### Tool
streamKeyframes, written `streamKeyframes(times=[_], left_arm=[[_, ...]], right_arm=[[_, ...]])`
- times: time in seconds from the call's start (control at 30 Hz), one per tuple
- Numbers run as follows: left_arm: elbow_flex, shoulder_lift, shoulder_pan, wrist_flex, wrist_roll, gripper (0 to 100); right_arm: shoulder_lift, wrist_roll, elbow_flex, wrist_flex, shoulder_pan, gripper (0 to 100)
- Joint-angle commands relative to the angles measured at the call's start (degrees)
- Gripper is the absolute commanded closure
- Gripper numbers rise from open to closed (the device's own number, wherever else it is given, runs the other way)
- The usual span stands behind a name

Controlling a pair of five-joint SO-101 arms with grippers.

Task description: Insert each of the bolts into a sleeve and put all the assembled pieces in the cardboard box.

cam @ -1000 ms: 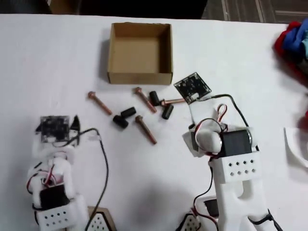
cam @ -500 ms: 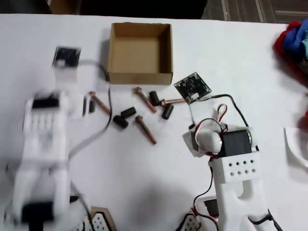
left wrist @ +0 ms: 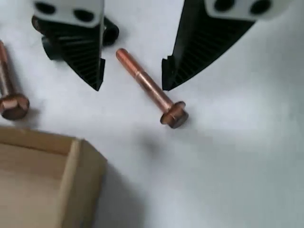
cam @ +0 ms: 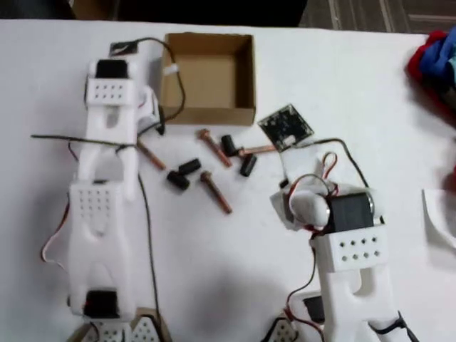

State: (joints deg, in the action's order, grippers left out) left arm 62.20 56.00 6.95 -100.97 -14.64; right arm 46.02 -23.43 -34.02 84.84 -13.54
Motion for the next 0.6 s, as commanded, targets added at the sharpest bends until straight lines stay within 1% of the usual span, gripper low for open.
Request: streamKeyframes(times=[0.0,0.2,0.37,0.5,0.53,0.57], left_arm=[[4.53,3.87,1.85,-1.23,-2.29,79],[4.88,7.21,2.29,-0.7,-2.55,79],[4.97,10.37,3.52,1.76,-6.42,79],[4.97,12.22,4.75,2.99,-7.21,79],[4.97,12.22,4.84,2.99,-7.21,81],[4.97,12.22,4.84,3.08,-7.12,86]], right_arm=[[1.63,-0.53,0.44,-0.66,0.4,97.4],[1.71,-0.53,0.44,-0.66,0.48,97.4],[1.98,-0.09,0.35,-0.48,0.48,97.4],[1.98,-0.09,0.35,-0.48,0.4,97.5],[1.98,-0.09,0.35,-0.4,0.48,97.7],[1.98,-0.09,0.26,-0.13,0.48,97.7]])
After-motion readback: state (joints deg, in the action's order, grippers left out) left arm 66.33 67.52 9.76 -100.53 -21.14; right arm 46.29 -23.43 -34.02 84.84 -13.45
